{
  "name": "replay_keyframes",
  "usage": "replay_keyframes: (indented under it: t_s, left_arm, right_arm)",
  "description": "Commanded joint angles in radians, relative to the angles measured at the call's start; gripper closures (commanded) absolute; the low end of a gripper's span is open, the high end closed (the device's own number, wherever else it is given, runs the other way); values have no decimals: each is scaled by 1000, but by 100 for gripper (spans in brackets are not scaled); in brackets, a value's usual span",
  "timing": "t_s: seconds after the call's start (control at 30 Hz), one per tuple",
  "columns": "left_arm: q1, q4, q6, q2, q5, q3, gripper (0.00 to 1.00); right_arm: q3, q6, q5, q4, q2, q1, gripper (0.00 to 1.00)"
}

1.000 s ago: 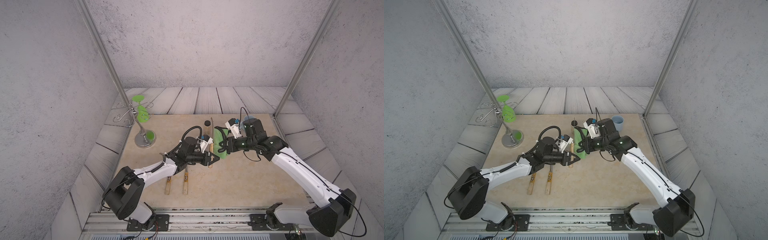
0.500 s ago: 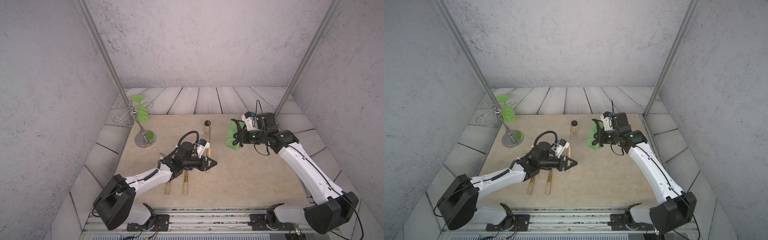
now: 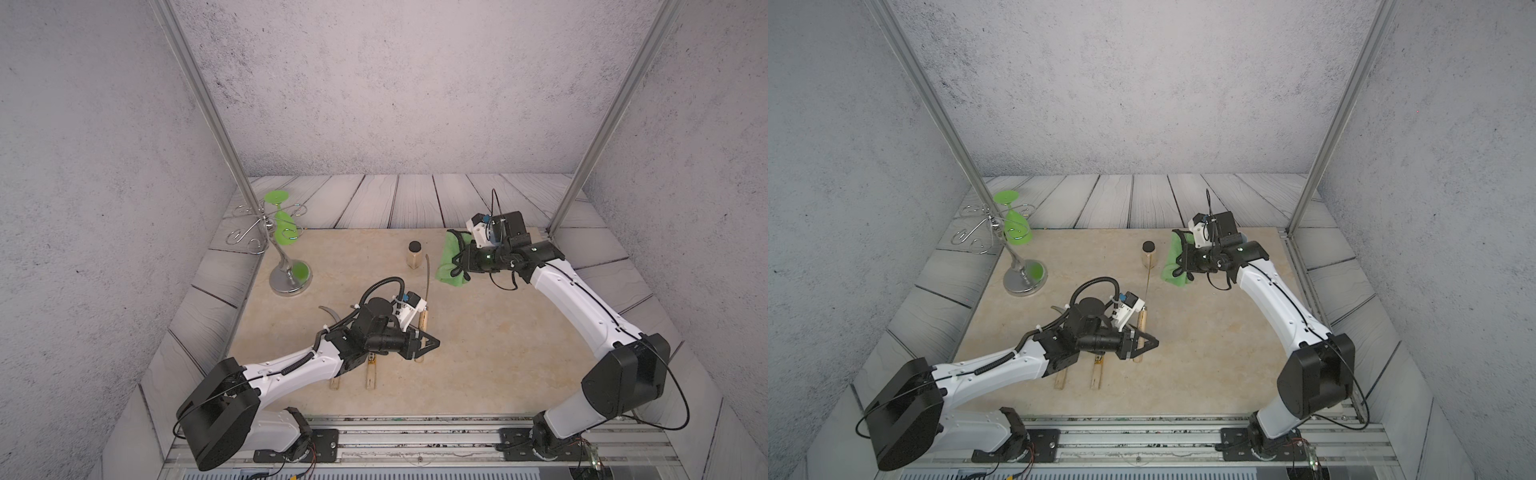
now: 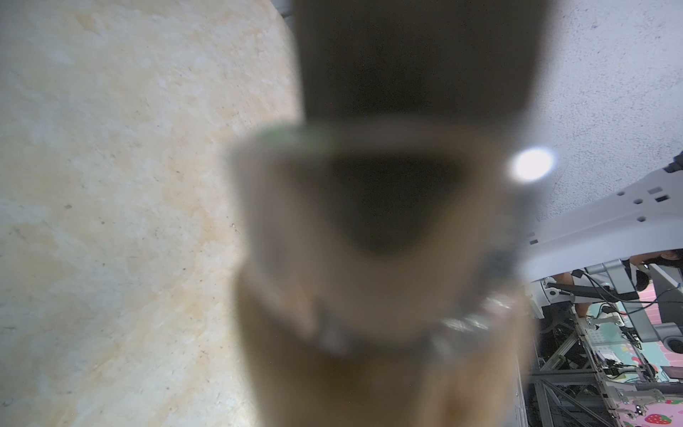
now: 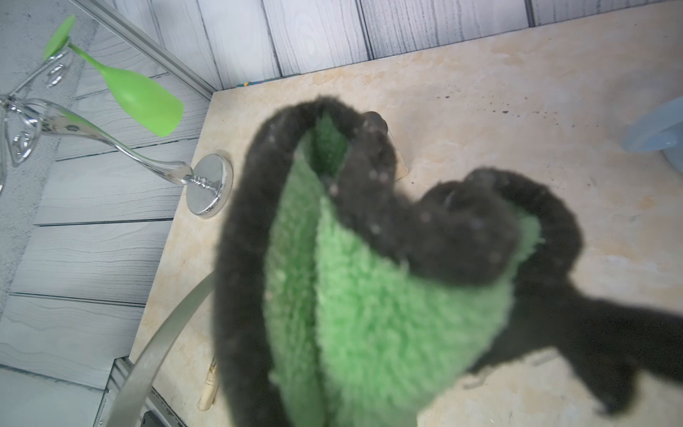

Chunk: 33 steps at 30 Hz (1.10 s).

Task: Wipe small sickles with rags
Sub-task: Wipe the small sickle.

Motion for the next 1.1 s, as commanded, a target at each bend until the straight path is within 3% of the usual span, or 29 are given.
replay_keyframes:
  t_s: [0.0, 0.43, 1.07]
  left_arm:
    - [-5, 51, -3, -9, 20, 13, 100]
    - [-27, 144, -35, 73, 86, 44, 100]
    - [-29, 68, 27, 145, 131, 152, 100]
  right_arm:
    - [35, 6, -73, 53, 26, 1, 85]
    - [58, -5, -259, 123, 65, 5, 85]
    - [-18, -137, -320, 62, -69, 62, 85]
